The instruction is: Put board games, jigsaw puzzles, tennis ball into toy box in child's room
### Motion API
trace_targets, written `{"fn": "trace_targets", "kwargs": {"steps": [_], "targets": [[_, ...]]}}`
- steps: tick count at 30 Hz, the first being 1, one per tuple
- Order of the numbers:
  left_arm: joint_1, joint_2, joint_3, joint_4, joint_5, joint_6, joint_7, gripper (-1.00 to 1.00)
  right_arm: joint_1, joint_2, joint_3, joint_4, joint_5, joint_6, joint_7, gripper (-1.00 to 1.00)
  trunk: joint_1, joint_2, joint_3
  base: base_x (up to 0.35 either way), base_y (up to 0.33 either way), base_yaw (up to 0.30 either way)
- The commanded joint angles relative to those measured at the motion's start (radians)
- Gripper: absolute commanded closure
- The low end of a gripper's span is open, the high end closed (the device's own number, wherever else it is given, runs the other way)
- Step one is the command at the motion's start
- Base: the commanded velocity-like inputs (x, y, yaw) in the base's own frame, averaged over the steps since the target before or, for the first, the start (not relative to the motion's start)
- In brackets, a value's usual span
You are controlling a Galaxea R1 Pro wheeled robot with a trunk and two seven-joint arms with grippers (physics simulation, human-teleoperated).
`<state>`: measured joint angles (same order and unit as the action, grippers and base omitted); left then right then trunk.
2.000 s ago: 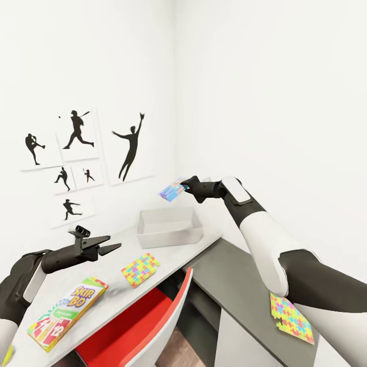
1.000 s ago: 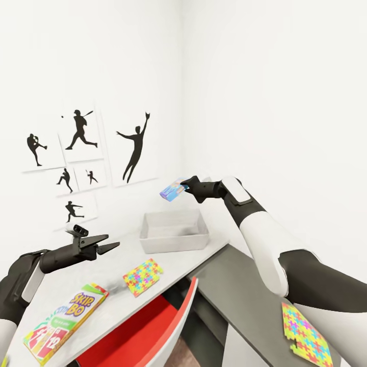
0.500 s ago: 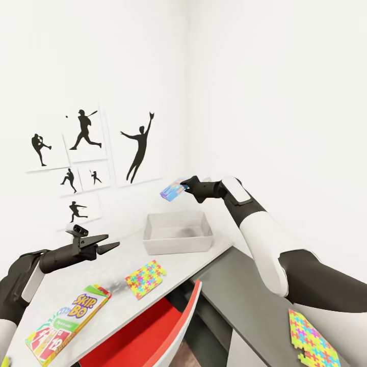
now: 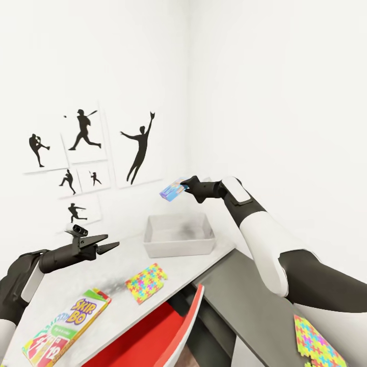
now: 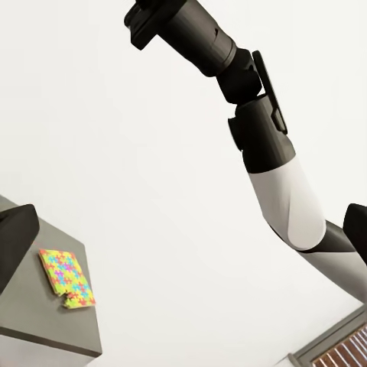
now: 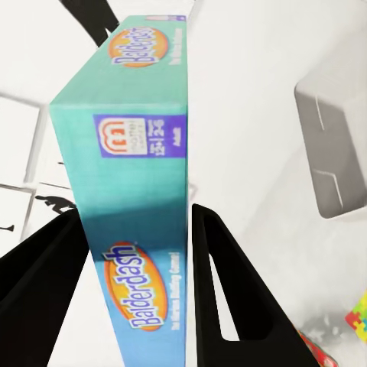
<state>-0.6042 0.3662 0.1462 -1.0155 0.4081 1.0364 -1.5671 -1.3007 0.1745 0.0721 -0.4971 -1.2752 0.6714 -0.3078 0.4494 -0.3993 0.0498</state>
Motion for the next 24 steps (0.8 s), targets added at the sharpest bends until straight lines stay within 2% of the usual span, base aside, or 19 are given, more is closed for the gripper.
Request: {"fn": "trace_targets", "kwargs": {"steps": [1,10,16,24], "targets": [[0.0,0.0,0.0,0.0,0.0,0.011,-0.004,-1.0,0.0,0.0,0.002,-0.001,-0.01,-0.001,-0.01,1.0,0.001,-0.001,0.0,0.141,0.013,0.0],[0.0,0.0,0.001,0.0,0.0,0.011,-0.004,-1.0,0.0,0.0,0.002,-0.001,-0.01,-0.001,-0.01,1.0,0.001,-0.001,0.0,0.153,0.001,0.0],[0.0,0.0,0.005,0.0,0.001,0.011,-0.004,-1.0,0.0,0.0,0.002,-0.001,-0.01,0.0,-0.009,1.0,0.001,-0.001,0.0,0.151,-0.121,0.0],[0.0,0.0,0.017,0.0,0.0,0.011,-0.004,-1.0,0.0,0.0,0.002,-0.001,-0.01,0.0,-0.008,1.0,0.001,-0.001,0.0,0.049,-0.028,0.0]]}}
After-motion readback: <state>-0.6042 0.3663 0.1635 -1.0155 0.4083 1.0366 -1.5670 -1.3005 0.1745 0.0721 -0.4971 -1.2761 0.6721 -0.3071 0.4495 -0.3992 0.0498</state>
